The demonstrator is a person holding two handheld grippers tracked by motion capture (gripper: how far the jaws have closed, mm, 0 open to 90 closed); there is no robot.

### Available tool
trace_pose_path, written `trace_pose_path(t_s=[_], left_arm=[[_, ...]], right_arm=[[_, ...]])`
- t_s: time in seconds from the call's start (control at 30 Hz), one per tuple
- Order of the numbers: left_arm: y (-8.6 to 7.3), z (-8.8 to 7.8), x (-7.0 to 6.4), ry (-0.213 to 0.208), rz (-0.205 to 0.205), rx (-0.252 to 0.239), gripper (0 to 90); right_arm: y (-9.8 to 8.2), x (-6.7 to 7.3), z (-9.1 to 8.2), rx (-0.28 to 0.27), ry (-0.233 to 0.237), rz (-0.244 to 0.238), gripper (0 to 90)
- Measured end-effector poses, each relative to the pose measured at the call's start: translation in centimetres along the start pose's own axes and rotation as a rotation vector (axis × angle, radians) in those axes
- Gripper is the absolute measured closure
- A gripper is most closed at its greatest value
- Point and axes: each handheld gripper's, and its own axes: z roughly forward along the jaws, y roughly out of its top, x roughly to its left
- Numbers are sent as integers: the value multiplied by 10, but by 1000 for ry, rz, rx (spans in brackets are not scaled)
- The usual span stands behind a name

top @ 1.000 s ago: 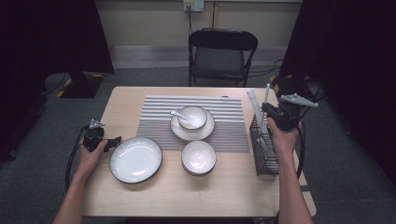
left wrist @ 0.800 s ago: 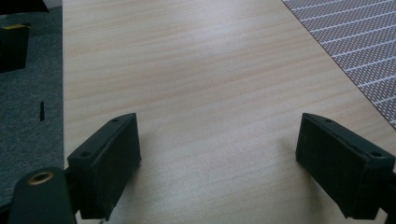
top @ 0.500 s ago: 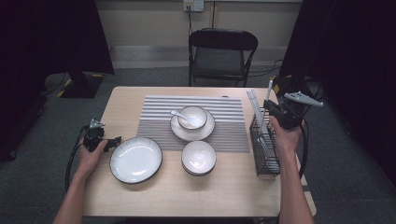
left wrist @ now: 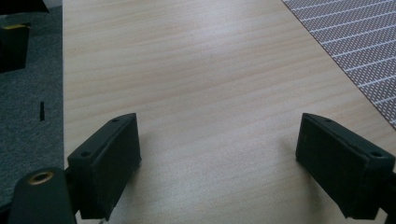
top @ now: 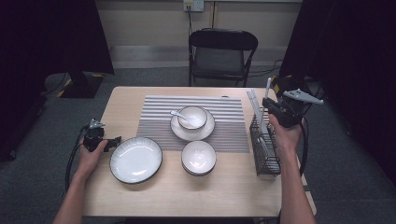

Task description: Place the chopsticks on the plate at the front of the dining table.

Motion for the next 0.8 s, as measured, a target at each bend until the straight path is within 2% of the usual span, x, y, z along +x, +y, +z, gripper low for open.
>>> trace_pose_path(t_s=[0.47,0.8], left_arm=[[0,0,0,0,0,1,133],[0,0,0,0,0,1,133]], right_arm=[[14,6,-5,-30,22,-29,852],[26,10,-9,-55,21,-40,852]])
